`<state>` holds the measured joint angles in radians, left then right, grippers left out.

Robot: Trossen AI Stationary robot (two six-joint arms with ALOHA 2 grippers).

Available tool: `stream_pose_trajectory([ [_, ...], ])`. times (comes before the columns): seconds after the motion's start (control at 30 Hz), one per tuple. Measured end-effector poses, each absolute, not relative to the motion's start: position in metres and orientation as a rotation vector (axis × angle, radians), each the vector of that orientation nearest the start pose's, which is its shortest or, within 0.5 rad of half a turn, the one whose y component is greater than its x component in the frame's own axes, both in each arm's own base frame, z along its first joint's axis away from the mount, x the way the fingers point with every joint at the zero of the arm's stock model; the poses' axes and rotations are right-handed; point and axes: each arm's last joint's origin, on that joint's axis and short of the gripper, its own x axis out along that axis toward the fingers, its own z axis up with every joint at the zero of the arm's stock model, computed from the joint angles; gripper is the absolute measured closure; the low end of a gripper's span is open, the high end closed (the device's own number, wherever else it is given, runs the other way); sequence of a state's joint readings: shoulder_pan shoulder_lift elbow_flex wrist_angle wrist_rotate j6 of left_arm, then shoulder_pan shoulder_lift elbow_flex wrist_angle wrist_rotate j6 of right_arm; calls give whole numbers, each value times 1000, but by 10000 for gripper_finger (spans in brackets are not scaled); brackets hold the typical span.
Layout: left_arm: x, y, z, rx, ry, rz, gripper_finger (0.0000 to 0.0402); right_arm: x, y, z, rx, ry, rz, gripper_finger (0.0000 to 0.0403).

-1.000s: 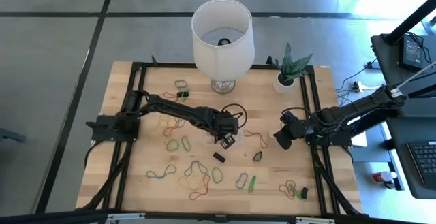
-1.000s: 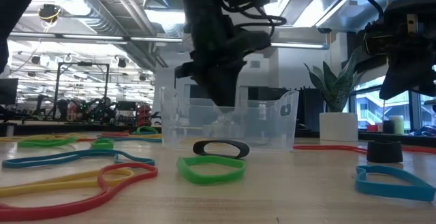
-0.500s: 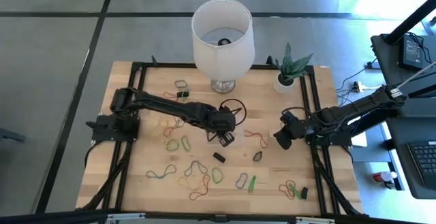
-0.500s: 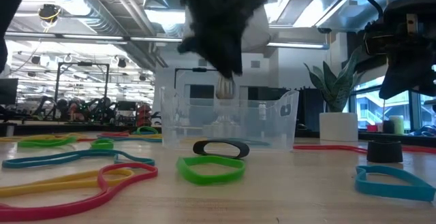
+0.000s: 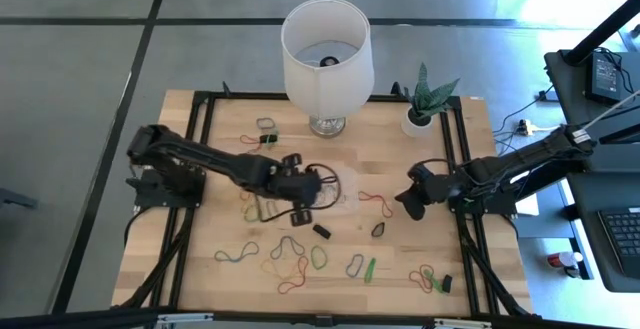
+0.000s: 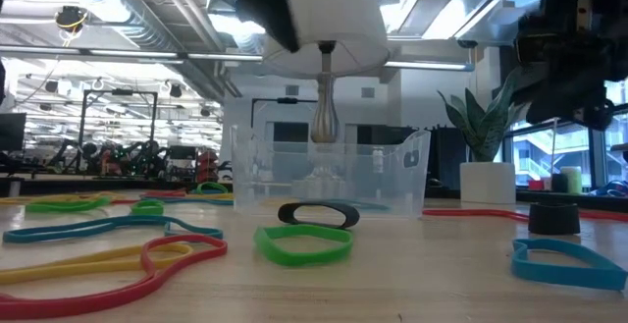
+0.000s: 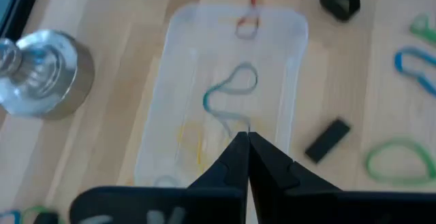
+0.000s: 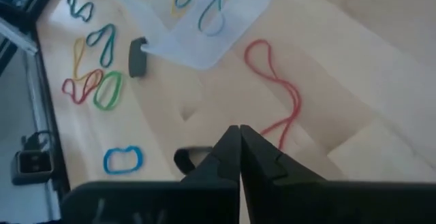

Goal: Pick and place rubber bands into bin
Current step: Put the red rubber band into the container

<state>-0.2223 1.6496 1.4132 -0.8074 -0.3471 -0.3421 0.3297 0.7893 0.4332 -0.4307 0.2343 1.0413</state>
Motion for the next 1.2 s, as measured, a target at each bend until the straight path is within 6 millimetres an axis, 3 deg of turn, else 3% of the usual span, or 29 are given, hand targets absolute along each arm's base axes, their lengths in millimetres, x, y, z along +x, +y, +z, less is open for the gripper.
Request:
stream_pose_trajectory([
  [0.2,272,-61,278,-94,818,286,400,171,49,203,717,750,-396,401],
  [0.43,201,-46,275,-154,647,254,400,212,47,211,643,987,-610,401],
  [0.6,164,-36,283,-194,536,230,399,240,38,196,681,1160,-710,393],
  [0.87,129,-26,297,-217,459,214,399,259,29,153,727,1329,-778,326],
  [1.07,122,-23,297,-186,471,230,400,272,31,138,742,1295,-752,285],
  [1.2,122,-23,295,-178,485,237,399,275,31,129,729,1322,-767,283],
])
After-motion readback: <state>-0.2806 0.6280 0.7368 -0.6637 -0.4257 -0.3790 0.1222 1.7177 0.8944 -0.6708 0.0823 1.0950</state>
